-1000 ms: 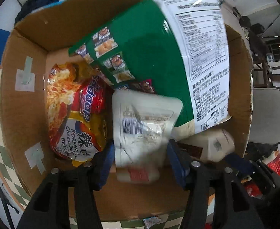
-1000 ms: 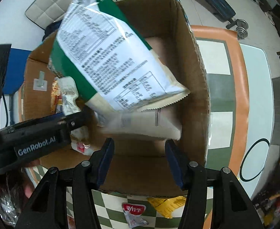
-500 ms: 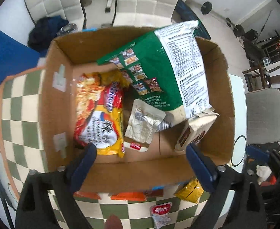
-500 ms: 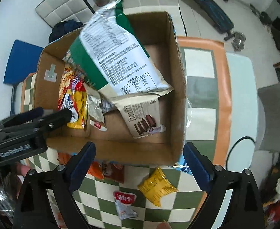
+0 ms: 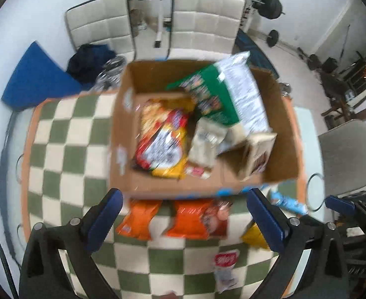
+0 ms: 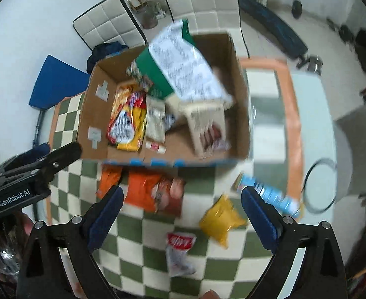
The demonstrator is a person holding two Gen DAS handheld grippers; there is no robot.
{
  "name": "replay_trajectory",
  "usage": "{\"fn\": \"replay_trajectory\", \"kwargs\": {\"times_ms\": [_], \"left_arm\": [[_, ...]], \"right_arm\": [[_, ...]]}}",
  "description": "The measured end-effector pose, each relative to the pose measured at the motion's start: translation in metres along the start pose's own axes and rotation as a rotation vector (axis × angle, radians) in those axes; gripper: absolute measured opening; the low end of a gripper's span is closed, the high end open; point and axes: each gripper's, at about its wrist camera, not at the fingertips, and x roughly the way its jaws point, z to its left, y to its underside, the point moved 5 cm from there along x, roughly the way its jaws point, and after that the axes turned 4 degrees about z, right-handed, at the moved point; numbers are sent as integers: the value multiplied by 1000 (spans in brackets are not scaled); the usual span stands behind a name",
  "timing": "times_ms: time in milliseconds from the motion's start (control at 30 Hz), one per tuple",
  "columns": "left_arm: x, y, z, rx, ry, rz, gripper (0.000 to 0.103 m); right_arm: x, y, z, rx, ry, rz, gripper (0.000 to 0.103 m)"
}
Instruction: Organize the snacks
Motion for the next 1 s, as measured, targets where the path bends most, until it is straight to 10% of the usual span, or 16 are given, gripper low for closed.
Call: {"fn": "replay_trajectory", "kwargs": {"times_ms": [433, 633, 867, 1000], "left_arm": [[107, 141, 82, -138, -110, 288, 101], [127, 120, 90, -109, -122, 259, 101], [162, 72, 82, -14, -135, 236, 100], [190, 56, 74, 46, -147, 269, 89]], "right_arm": [[187, 168, -19, 196, 39, 394, 97], [207, 178, -12, 182, 98, 392, 92], [204, 180, -6, 139, 208, 361, 51], [202, 181, -7, 153, 207, 336, 45]]}}
